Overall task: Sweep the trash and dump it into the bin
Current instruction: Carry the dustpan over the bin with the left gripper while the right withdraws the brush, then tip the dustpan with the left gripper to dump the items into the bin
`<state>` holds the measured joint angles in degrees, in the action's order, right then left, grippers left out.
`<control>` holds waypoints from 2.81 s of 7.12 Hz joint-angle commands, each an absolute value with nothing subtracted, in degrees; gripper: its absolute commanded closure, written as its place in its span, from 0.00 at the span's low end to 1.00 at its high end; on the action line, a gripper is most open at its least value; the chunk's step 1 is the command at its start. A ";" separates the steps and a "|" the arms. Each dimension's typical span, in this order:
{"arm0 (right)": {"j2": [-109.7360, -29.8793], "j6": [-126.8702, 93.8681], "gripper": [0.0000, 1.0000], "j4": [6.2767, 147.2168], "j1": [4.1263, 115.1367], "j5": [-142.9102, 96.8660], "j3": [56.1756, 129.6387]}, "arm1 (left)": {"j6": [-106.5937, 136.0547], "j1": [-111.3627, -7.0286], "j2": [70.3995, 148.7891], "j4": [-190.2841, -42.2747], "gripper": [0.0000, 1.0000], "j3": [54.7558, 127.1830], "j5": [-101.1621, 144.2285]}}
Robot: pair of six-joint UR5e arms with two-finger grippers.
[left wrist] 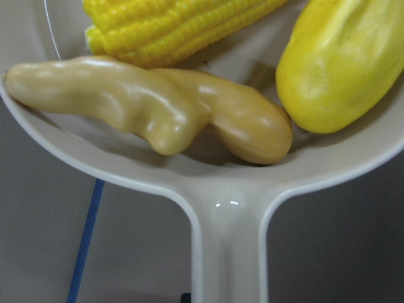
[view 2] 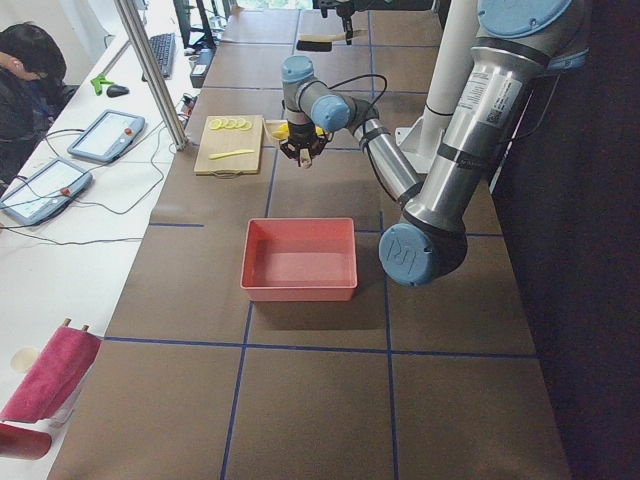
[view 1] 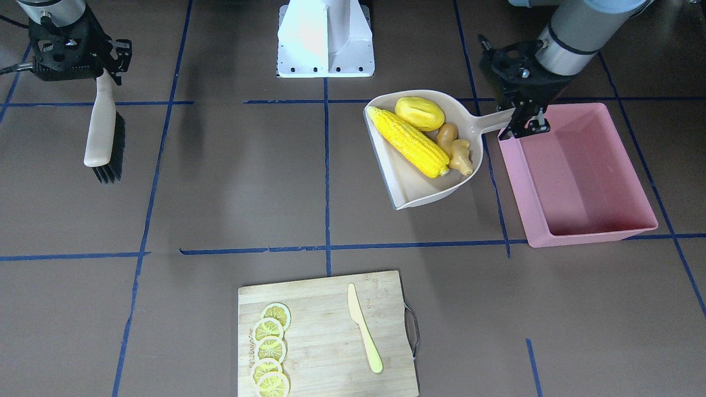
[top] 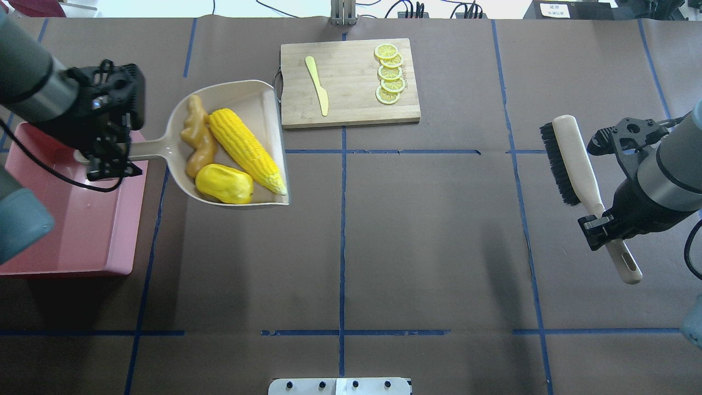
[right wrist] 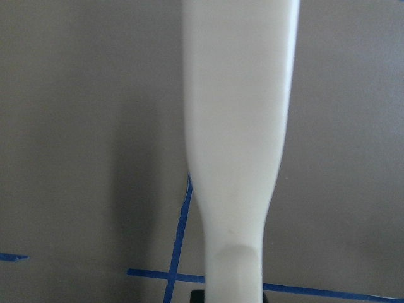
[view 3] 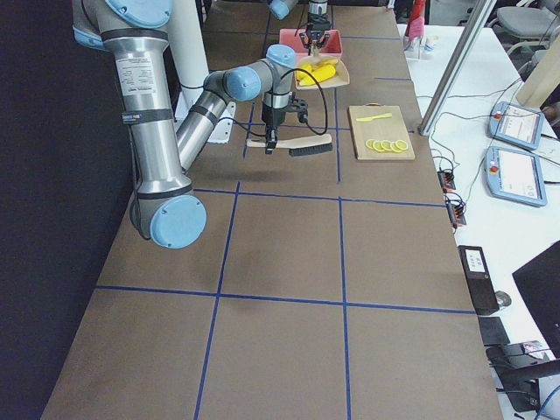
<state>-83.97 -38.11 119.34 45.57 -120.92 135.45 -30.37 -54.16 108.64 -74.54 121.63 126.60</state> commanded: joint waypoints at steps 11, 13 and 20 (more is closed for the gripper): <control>-85.78 -33.75 0.97 119.18 48.43 -119.79 134.30 | -74.86 -85.25 87.21 -73.47 1.00 112.06 135.35; -85.78 -33.66 0.97 119.18 48.60 -119.71 134.21 | -74.97 -85.34 85.52 -76.62 1.00 110.84 135.18; -90.95 -28.13 0.97 119.09 52.20 -123.20 132.01 | -74.18 -85.87 87.36 -76.55 1.00 114.17 115.67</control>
